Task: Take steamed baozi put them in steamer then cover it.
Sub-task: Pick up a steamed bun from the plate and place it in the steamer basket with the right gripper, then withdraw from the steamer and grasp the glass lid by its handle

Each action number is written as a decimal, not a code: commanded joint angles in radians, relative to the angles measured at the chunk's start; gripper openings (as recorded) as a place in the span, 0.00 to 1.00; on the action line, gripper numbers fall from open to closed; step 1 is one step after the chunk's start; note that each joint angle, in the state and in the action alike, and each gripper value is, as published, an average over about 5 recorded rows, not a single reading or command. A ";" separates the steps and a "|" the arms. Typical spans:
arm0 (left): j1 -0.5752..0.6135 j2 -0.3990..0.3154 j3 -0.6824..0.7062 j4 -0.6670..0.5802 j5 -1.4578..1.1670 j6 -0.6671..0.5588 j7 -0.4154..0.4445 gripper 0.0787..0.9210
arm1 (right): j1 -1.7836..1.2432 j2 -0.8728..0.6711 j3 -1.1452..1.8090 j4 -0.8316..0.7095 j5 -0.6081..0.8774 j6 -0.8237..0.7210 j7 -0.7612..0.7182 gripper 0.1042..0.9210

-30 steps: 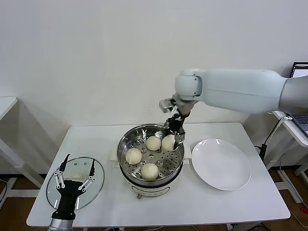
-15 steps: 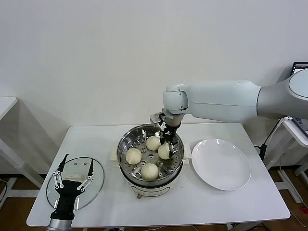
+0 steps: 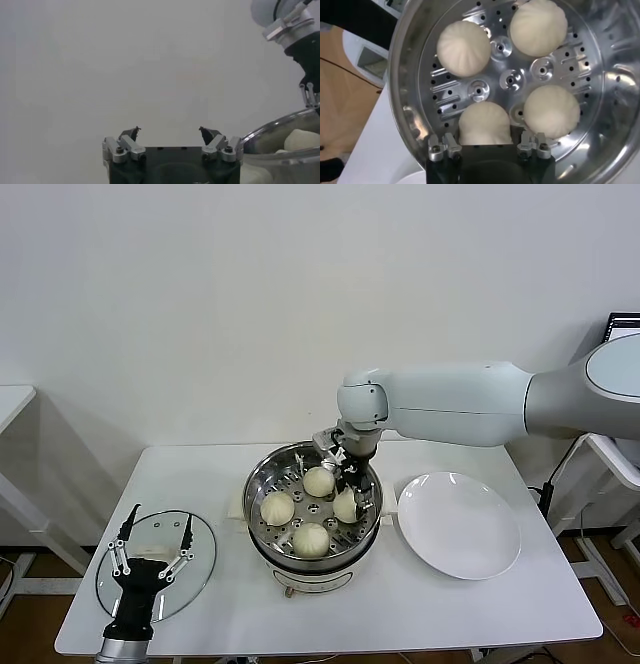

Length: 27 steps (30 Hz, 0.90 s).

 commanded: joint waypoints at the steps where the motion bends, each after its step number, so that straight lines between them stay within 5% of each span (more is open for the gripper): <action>1: -0.001 -0.001 -0.001 0.003 0.000 -0.001 0.001 0.88 | -0.007 0.001 0.007 0.002 -0.006 0.004 -0.011 0.80; 5: -0.004 -0.002 -0.001 0.004 0.000 0.001 0.002 0.88 | -0.007 -0.011 0.020 0.009 -0.006 0.005 -0.010 0.87; 16: -0.023 0.002 -0.004 0.021 0.030 0.017 -0.004 0.88 | -0.051 -0.163 0.277 0.037 0.017 0.066 0.078 0.88; 20: -0.049 0.009 -0.011 0.049 0.119 0.037 -0.040 0.88 | -0.089 -0.258 0.364 0.077 0.049 0.169 0.366 0.88; 27: -0.094 0.036 -0.024 0.097 0.278 0.128 -0.108 0.88 | -0.322 -0.405 0.550 0.133 0.050 0.362 1.216 0.88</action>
